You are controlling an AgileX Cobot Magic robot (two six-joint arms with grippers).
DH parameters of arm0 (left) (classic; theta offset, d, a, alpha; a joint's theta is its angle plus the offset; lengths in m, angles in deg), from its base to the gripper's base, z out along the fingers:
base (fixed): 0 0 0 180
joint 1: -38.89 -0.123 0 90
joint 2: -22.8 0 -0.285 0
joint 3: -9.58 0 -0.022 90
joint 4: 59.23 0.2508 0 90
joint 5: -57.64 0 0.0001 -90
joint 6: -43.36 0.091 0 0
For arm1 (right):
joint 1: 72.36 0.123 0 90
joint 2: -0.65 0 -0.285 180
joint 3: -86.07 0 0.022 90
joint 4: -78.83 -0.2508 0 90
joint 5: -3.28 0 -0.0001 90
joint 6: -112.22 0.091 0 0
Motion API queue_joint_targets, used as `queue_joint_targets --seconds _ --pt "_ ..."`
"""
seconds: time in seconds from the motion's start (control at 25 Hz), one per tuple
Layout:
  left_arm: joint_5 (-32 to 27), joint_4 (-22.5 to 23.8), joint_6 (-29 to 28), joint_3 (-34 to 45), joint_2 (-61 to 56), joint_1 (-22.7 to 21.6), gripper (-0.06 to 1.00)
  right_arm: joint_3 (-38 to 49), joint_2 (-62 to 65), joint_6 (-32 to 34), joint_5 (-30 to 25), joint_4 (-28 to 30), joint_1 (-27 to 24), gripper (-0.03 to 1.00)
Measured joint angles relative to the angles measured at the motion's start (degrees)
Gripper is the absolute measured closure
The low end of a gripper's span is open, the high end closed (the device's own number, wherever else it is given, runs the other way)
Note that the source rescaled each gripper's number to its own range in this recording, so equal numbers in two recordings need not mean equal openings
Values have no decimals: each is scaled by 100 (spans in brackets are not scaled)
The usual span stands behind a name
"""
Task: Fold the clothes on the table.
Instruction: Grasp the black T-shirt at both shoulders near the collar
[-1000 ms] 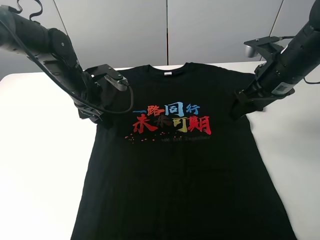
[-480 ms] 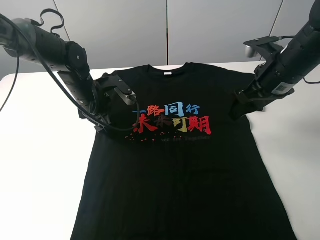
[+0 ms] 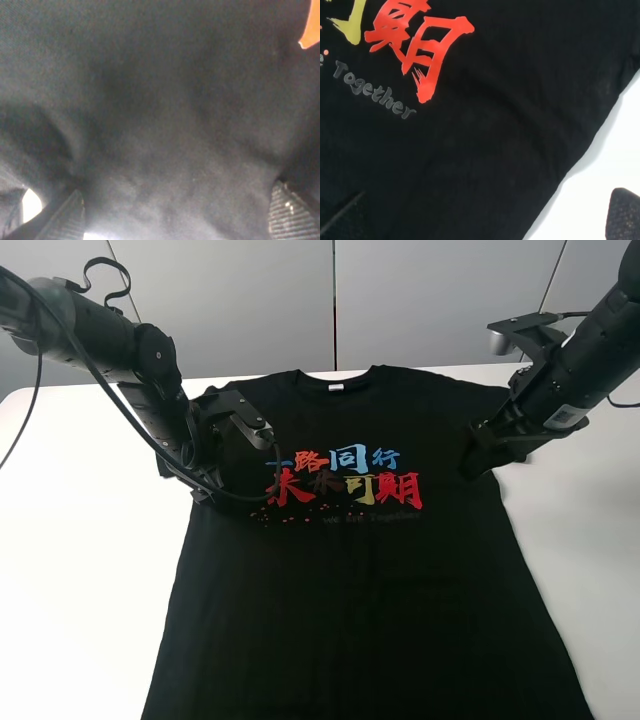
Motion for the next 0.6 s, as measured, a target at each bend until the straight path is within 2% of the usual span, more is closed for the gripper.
queue_joint_targets --seconds 0.08,0.16,0.28,0.36,0.44,0.6 --pt "59 35 0 -9 24 0 11 0 0 0 0 0 0 -3" --pt "84 35 0 -45 59 0 32 0 0 0 0 -22 0 -3" --pt "84 25 -48 -80 145 0 70 0 0 0 0 -41 0 -3" --pt "84 25 -121 -105 168 0 88 0 0 0 -33 -64 0 -3" --pt "73 25 -157 -120 191 0 93 0 0 0 -42 -90 0 -3" --pt "64 14 -255 -127 191 0 94 0 0 -11 -42 -122 0 -3"
